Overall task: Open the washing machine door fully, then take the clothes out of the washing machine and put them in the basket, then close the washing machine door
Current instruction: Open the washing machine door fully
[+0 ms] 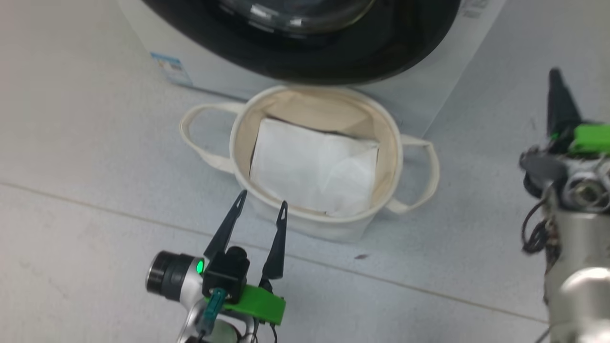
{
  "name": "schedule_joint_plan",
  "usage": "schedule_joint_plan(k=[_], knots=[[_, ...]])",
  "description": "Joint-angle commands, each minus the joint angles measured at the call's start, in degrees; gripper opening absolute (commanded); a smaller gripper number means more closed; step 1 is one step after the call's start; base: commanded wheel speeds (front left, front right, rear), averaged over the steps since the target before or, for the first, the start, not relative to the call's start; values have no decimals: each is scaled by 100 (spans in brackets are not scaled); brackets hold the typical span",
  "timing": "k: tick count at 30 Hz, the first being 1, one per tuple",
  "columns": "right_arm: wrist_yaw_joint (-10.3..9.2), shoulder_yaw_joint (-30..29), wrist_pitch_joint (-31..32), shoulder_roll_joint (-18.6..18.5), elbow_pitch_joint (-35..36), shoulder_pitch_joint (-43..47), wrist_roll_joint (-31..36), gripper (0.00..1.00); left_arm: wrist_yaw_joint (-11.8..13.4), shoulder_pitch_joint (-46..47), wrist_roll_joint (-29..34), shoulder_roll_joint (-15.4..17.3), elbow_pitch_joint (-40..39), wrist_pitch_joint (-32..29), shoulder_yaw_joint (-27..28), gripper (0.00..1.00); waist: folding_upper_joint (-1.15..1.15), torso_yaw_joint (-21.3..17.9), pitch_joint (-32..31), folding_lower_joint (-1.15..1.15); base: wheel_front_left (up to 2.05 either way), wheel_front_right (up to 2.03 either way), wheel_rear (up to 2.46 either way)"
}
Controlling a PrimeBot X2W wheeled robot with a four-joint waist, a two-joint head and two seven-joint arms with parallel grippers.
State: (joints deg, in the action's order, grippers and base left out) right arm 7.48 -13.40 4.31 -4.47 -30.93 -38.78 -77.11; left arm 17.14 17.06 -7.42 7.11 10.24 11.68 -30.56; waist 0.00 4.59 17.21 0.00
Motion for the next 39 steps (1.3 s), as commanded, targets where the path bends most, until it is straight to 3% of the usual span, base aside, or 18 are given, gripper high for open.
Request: schedule_joint_plan(k=[1,7,14,20,39], knots=[[1,16,182,-29,84,-294,-195,0,42,160,67,26,-144,-4,147,100,0,88,231,0,0,0,0],[1,-343,1313,-243,-819,-1106,-1120,0,7,377,45,-96,-67,35,38,100,0,206,540,0,0,0,0],[1,-371,2508,-517,-1739,-1860,-1705,0,-24,539,-37,-238,97,129,-124,100,0,381,778,0,0,0,0],[1,-568,2731,-621,-2089,-2301,-2035,0,-70,647,-82,-293,-80,269,-195,100,0,496,914,0,0,0,0],[1,-363,2979,-830,-2739,-3100,-1901,0,-123,691,-127,-376,-488,330,-293,100,0,724,1283,0,0,0,0]])
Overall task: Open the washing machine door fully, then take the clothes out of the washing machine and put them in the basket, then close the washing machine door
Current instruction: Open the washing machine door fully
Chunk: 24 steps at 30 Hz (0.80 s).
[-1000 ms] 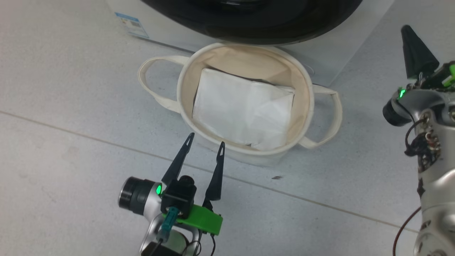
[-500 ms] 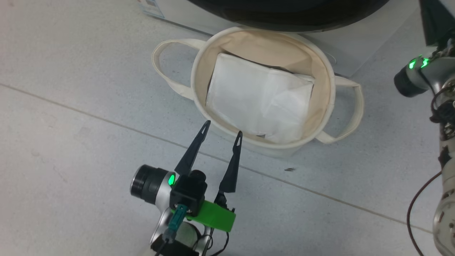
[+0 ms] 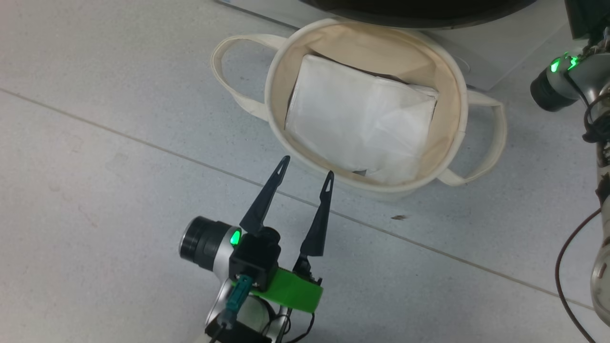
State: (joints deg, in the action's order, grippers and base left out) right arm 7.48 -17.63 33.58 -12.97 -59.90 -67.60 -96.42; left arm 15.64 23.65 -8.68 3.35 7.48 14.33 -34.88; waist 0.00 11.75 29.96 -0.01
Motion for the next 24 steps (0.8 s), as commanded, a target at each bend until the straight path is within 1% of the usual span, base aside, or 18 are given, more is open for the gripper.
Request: schedule_joint_plan(k=[1,10,20,24], knots=[[1,73,68,20,126,-252,38,0,33,24,-9,-2,-211,66,148,100,0,17,19,0,0,0,0],[1,200,160,-13,-98,-468,157,0,29,13,17,-20,-236,66,145,100,0,113,78,0,0,0,0],[1,367,737,128,-329,-487,166,0,13,-25,46,-31,-216,66,148,100,0,122,30,0,0,0,0],[1,402,766,177,-238,-337,213,0,-4,-46,41,-33,-209,66,164,100,0,119,-37,0,0,0,0]])
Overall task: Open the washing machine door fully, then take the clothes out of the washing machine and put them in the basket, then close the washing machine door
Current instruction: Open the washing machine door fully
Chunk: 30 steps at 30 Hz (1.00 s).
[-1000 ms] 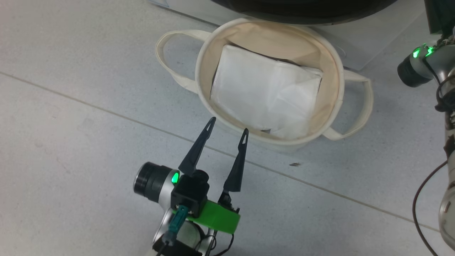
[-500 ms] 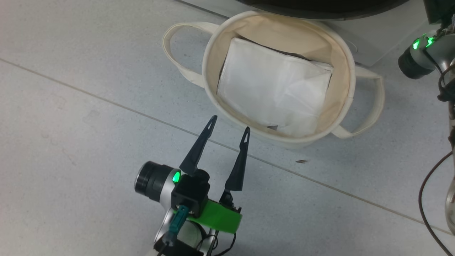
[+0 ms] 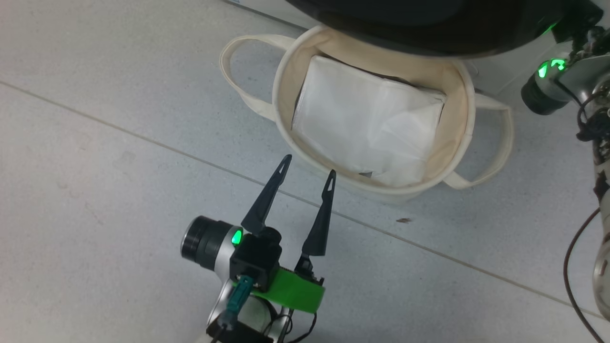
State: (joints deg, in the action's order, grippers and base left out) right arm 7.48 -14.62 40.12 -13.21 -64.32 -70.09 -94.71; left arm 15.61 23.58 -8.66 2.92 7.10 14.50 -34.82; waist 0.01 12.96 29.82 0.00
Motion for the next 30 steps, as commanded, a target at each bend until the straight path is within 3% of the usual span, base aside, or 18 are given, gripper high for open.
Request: schedule_joint_plan(k=[1,15,22,26,30], knots=[[1,105,115,215,232,-26,51,0,-4,-48,41,10,-163,50,167,100,-1,-2,-60,0,0,0,0],[1,297,368,814,719,1045,95,0,-93,-267,25,31,-162,50,368,100,-1,-103,-574,0,0,0,0],[1,675,528,1023,1000,1732,-21,0,-123,-405,15,42,-191,50,495,100,-1,-69,-854,0,0,0,0],[1,1443,610,1030,1136,2147,-738,0,-152,-530,-31,46,-163,50,593,100,-1,-34,-1069,0,0,0,0],[1,2505,284,1032,1454,2535,-1462,0,-183,-650,-52,55,-156,50,682,100,-1,-24,-1210,0,0,0,0]])
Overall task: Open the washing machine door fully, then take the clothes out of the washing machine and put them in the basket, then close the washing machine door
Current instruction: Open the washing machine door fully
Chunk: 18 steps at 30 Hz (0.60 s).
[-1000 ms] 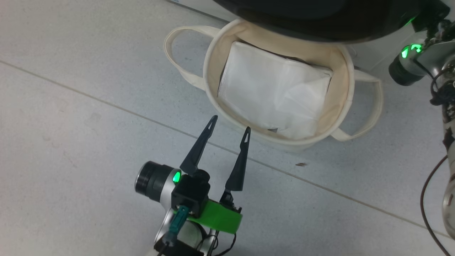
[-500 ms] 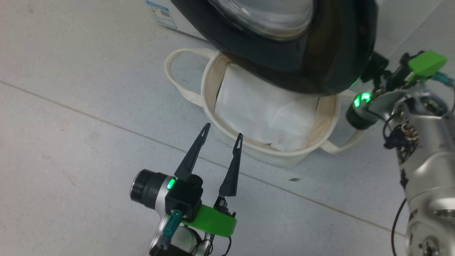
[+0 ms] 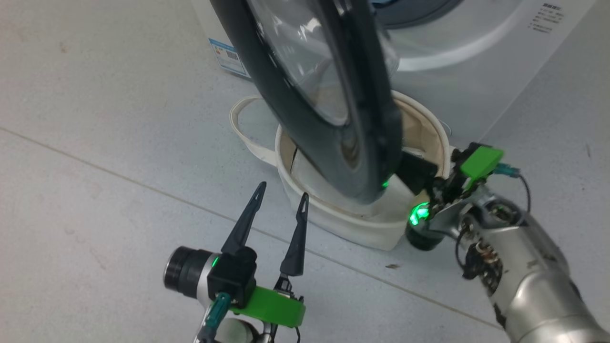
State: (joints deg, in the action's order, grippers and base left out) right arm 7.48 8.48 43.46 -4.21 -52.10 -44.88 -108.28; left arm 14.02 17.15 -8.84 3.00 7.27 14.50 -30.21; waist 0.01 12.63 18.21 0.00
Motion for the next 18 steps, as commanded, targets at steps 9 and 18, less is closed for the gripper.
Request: schedule_joint_plan(k=[9,18], knots=[[1,1844,-1013,133,885,383,-1090,0,-37,-207,-29,58,-262,50,443,100,-1,64,-190,0,0,0,0],[1,2107,-1494,93,830,351,-1219,0,-64,-383,-27,50,-259,50,629,100,-1,26,-388,0,0,0,0]])
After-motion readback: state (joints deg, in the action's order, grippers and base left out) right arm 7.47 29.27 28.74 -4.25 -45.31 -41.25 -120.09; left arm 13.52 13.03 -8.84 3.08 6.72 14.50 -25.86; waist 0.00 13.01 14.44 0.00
